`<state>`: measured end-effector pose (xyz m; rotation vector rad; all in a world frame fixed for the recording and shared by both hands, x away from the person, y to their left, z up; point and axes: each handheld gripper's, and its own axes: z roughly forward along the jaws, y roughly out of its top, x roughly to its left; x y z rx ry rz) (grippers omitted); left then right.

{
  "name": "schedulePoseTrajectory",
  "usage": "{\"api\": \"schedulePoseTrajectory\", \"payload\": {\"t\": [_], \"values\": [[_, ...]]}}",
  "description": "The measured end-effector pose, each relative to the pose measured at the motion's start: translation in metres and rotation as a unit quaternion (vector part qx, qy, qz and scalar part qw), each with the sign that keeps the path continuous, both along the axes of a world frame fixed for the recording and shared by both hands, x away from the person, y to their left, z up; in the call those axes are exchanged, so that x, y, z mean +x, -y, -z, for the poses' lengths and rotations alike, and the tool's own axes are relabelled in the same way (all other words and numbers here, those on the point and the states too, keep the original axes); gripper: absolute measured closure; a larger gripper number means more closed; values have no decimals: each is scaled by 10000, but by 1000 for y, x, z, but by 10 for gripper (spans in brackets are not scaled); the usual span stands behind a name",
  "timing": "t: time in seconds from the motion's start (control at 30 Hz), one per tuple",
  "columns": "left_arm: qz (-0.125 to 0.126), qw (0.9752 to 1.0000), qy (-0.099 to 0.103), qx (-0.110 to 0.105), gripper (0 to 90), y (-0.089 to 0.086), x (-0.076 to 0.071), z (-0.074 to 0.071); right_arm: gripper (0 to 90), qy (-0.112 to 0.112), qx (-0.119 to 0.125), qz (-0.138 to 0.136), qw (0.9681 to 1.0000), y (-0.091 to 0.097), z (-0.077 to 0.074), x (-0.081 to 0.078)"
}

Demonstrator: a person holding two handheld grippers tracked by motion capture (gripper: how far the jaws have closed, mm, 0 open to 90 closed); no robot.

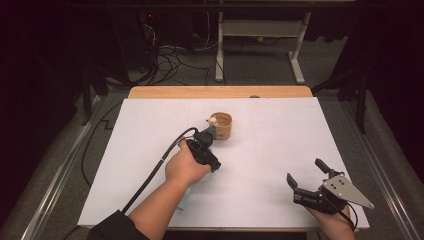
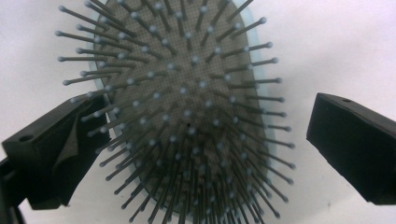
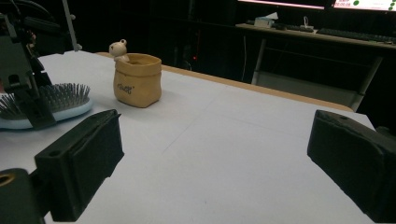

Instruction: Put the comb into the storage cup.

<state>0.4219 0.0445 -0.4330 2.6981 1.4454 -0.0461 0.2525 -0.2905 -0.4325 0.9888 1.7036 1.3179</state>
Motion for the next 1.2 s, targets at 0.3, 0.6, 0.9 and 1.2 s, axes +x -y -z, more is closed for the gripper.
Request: {"api": "schedulePoseTrajectory", "payload": {"t": [0.3, 0.6, 0.9, 1.2], "values": [[-90, 9999, -139, -15, 22, -2, 4, 11, 40, -8, -5, -11, 10000, 0, 1, 0], [27, 9999, -93, 34, 8, -1, 3, 14, 41, -5, 4, -18, 10000, 0, 1, 0], [-4, 9999, -102, 16, 5, -1, 3, 14, 41, 14, 22, -36, 10000, 0, 0, 0], [-3, 10000, -39, -16, 5, -2, 1, 15, 43, 31, 30, -49, 10000, -1, 0, -1]]}}
